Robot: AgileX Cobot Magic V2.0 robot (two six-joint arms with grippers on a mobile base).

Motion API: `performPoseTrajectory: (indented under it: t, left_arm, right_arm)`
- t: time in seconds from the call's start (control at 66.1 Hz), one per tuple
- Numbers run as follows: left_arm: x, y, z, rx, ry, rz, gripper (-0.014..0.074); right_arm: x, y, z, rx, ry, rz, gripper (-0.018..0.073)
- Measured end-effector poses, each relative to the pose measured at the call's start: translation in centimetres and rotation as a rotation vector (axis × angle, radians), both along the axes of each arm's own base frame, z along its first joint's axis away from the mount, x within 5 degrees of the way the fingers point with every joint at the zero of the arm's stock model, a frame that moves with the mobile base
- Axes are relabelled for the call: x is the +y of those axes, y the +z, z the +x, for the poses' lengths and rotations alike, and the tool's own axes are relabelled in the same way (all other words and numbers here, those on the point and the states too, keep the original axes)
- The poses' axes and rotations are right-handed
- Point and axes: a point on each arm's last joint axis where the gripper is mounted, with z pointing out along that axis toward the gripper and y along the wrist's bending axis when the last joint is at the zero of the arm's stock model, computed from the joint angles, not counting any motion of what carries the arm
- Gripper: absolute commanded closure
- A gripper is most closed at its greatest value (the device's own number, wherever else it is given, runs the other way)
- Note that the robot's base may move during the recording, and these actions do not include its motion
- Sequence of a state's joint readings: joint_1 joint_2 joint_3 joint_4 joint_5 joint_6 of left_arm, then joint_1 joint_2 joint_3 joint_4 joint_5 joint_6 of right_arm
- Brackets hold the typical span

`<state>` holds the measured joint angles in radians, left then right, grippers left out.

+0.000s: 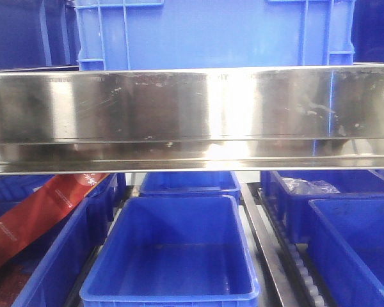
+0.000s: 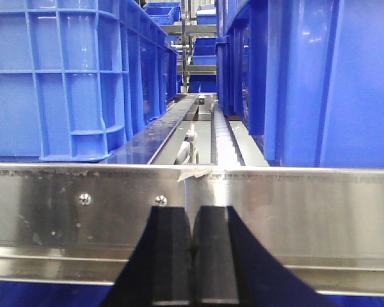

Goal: Place valve from conveyor to right shelf box

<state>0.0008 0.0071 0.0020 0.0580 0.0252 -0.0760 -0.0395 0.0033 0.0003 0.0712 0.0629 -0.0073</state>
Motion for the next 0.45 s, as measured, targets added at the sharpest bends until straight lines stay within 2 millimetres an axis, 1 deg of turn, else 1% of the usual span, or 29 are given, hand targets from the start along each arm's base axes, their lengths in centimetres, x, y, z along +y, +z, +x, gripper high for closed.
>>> performPoseTrajectory:
  t: [0.454]
  left_arm:
    - [0.0,0.0,0.0,0.0,0.0,0.0,0.0707]
  right_arm:
    - [0.0,0.0,0.0,0.0,0.0,0.0,0.0721]
